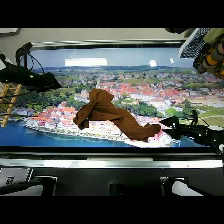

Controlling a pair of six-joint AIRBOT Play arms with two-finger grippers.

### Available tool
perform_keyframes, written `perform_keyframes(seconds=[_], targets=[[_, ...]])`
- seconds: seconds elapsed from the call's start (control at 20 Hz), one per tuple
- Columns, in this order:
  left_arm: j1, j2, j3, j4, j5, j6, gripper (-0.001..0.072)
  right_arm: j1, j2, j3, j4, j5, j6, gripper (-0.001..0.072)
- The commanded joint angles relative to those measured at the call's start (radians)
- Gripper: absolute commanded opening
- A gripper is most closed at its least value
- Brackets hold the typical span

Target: Fold the clothes and pants, and hang the long-sleeved shirts on hangers.

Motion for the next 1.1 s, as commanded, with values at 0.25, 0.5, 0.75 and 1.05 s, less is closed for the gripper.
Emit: perform_keyframes(seconds=[0.25, 0.5, 0.75, 1.05], targets=[[0.068, -0.005, -0.051, 0.048, -0.042, -0.025, 0.0667, 0.164, -0.056, -0.010, 0.097, -0.092, -0.072, 0.0048], [0.183, -0.001, -0.390, -0.150, 0.058, 0.144, 0.0582, 0.164, 0.068, -0.010, 0.095, -0.088, -0.057, 0.0033], [0.167, -0.020, -0.649, -0.351, 0.299, 0.306, 0.0582, 0.164, 0.125, -0.010, 0.078, -0.017, -0.051, 0.0033], [0.150, -0.109, -0.696, -0.438, 0.351, 0.389, 0.0581, 0.164, 0.128, -0.010, 0.077, 0.022, -0.027, 0.0034]])
